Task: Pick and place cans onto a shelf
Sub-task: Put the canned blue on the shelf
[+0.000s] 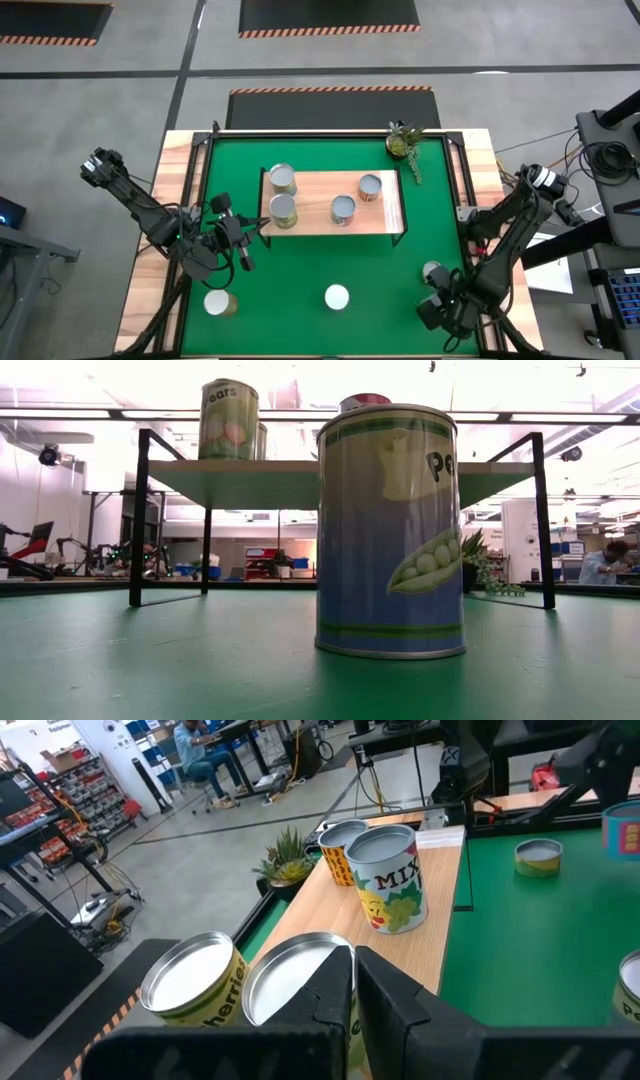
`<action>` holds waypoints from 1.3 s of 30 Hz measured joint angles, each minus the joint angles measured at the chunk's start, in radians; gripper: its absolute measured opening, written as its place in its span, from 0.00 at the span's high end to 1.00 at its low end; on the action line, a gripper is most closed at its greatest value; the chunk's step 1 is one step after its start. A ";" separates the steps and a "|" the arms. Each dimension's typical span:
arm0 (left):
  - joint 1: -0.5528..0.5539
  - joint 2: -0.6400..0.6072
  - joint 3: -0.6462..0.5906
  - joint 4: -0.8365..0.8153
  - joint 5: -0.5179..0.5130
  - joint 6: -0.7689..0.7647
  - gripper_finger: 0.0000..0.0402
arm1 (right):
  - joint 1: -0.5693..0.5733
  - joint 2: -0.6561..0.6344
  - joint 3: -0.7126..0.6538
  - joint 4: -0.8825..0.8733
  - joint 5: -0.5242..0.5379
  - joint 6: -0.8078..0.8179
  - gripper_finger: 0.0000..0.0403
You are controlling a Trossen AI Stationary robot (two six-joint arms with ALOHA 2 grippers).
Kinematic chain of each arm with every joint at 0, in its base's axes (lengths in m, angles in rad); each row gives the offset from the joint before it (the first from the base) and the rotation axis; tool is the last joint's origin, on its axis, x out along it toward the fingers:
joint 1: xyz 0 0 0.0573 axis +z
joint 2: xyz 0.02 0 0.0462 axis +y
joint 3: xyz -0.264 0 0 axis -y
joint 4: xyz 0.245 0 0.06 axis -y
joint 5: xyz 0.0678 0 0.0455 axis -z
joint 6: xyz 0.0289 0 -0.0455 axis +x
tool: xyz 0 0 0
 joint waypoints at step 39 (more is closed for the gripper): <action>0.000 0.000 0.000 0.000 0.000 0.018 1.00 | -0.699 0.041 0.517 -0.394 0.271 -1.190 0.27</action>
